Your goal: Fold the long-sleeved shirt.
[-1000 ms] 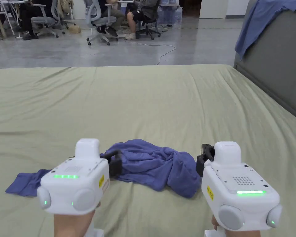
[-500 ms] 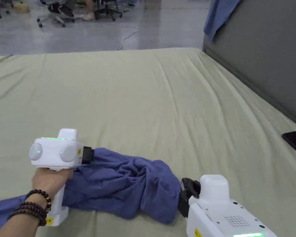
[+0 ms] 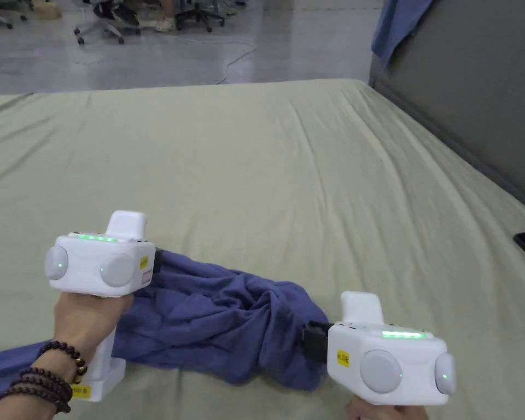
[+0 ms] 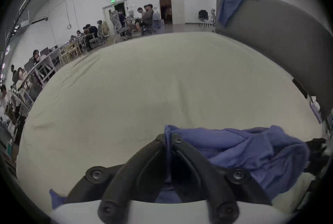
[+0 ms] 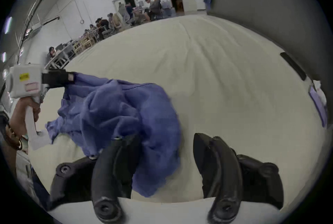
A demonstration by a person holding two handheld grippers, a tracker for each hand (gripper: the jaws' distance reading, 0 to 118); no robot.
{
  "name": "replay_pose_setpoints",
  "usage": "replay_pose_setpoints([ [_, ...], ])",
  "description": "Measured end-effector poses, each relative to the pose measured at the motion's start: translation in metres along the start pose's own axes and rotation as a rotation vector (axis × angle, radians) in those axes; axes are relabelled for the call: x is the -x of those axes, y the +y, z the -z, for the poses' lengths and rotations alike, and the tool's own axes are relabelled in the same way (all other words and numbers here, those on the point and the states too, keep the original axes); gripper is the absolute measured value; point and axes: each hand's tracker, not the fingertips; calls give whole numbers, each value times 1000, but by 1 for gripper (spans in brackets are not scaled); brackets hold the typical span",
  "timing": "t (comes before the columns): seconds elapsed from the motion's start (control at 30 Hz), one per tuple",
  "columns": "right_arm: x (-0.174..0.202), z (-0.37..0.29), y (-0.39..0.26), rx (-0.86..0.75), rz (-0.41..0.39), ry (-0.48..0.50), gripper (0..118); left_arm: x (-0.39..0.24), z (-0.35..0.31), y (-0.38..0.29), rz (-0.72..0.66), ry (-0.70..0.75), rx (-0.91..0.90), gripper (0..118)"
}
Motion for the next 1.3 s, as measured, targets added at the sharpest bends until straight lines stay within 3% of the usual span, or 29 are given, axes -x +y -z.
replay_pose_setpoints([
  [0.07,13,16,4,78,-34,36,60,6,-15,5,-9,-7,-20,0],
  [0.1,19,25,5,126,-51,40,51,11,-23,8,-28,-12,-32,0],
  [0.13,24,32,4,152,-79,37,11,11,-32,8,-46,-15,-38,0],
  [0.17,28,32,3,143,-108,12,7,14,-41,11,-70,-15,-41,0],
  [0.2,35,23,5,114,-147,-26,7,20,-53,14,-91,-15,-67,0],
  [0.33,32,-27,42,-9,-179,4,7,41,-100,33,-102,3,-164,0],
  [0.5,34,-127,164,-276,-224,26,7,73,-178,93,-145,40,-362,0],
  [0.57,43,-161,214,-339,-221,79,7,76,-206,122,-147,62,-410,0],
  [0.7,84,-228,310,-533,-333,-7,7,80,-261,194,-62,176,-546,0],
  [0.83,116,-277,385,-634,-316,-43,7,81,-308,263,-83,238,-638,0],
  [1.1,115,-277,412,-624,-259,-114,7,67,-306,290,-119,200,-650,0],
  [1.3,82,-182,358,-458,-202,-90,7,53,-224,229,-104,172,-514,0],
])
